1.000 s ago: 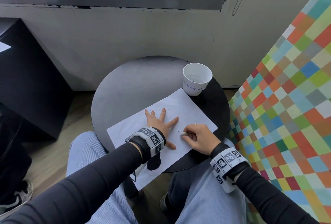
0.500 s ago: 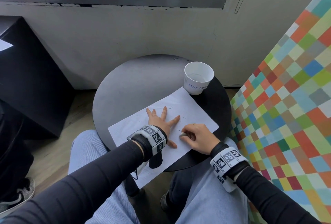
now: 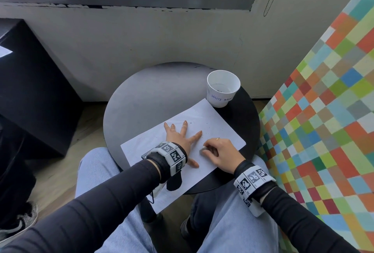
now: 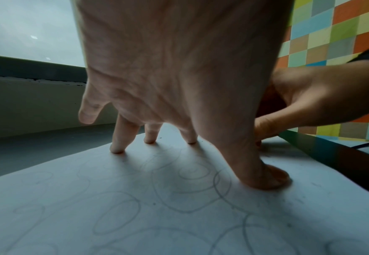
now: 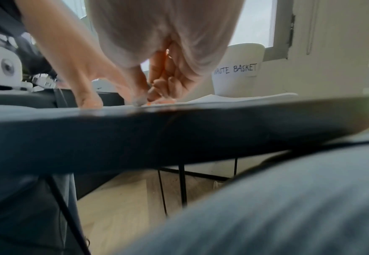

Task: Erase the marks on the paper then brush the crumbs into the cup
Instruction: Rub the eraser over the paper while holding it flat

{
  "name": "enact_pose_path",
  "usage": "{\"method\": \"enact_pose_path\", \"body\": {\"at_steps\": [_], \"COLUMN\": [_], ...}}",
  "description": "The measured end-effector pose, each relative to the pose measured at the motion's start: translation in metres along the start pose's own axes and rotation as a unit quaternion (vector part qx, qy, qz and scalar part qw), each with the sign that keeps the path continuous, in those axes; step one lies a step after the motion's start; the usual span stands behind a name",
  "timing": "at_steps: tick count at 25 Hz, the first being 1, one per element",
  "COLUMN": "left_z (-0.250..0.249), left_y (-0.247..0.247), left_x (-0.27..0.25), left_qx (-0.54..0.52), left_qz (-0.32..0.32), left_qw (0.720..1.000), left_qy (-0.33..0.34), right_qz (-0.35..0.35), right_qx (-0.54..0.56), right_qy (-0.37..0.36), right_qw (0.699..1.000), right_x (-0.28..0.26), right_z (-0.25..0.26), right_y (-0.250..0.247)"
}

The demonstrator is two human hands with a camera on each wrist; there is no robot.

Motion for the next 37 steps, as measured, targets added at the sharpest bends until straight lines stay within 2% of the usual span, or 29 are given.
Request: {"method": "enact_pose_path", "body": {"at_steps": [3, 6, 7, 11, 12, 16, 24, 26, 30, 34, 37], "left_z": [0.000, 0.000, 0.000, 0.002, 0.003, 0.002, 0.002, 0.006, 0.007, 0.002, 0.002], "left_y": [0.001, 0.001, 0.001, 0.002, 0.003, -0.002, 0.002, 0.005, 0.013, 0.012, 0.010], "left_x": [0.000, 0.002, 0.002, 0.002, 0.003, 0.006, 0.004, 0.004, 0.002, 0.001, 0.001], "left_qx": [0.000, 0.000, 0.000, -0.010, -0.009, 0.011, 0.080, 0.046, -0.057, -0.062, -0.056], "left_qz": [0.000, 0.002, 0.002, 0.003, 0.001, -0.001, -0.027, -0.033, -0.052, -0.047, -0.039], "left_qw": [1.000, 1.000, 1.000, 1.000, 1.000, 0.997, 0.978, 0.980, 0.987, 0.989, 0.990], "left_qy": [0.000, 0.001, 0.002, 0.016, 0.023, 0.071, 0.190, 0.191, 0.144, 0.129, 0.122], "right_qz": [-0.020, 0.030, 0.026, -0.117, -0.130, -0.122, -0.053, -0.031, -0.013, 0.029, -0.006], "right_qx": [-0.014, 0.003, 0.004, -0.031, -0.037, -0.033, -0.003, 0.014, 0.026, 0.011, 0.005], "right_qy": [0.024, -0.022, -0.018, 0.093, 0.114, 0.124, 0.028, 0.015, 0.015, -0.032, -0.005], "right_qw": [0.999, 0.999, 1.000, 0.988, 0.984, 0.984, 0.998, 0.999, 0.999, 0.999, 1.000], "right_x": [-0.005, -0.008, -0.007, -0.009, -0.013, -0.019, -0.016, -0.013, -0.007, -0.008, -0.005], "right_z": [-0.013, 0.006, 0.006, -0.033, -0.041, -0.045, -0.015, -0.007, -0.001, 0.011, 0.004], "right_y": [-0.011, 0.002, 0.002, -0.032, -0.037, -0.037, -0.018, -0.008, -0.001, 0.006, -0.003]}}
Point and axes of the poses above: each hand's wrist, its own x-axis towards the middle knuckle, its own y-axis out of the palm, z = x × y, the point moved 6 cm from there along x, towards the middle knuckle, and after that the axes turned 6 degrees about -y, right-handed, at the moved point
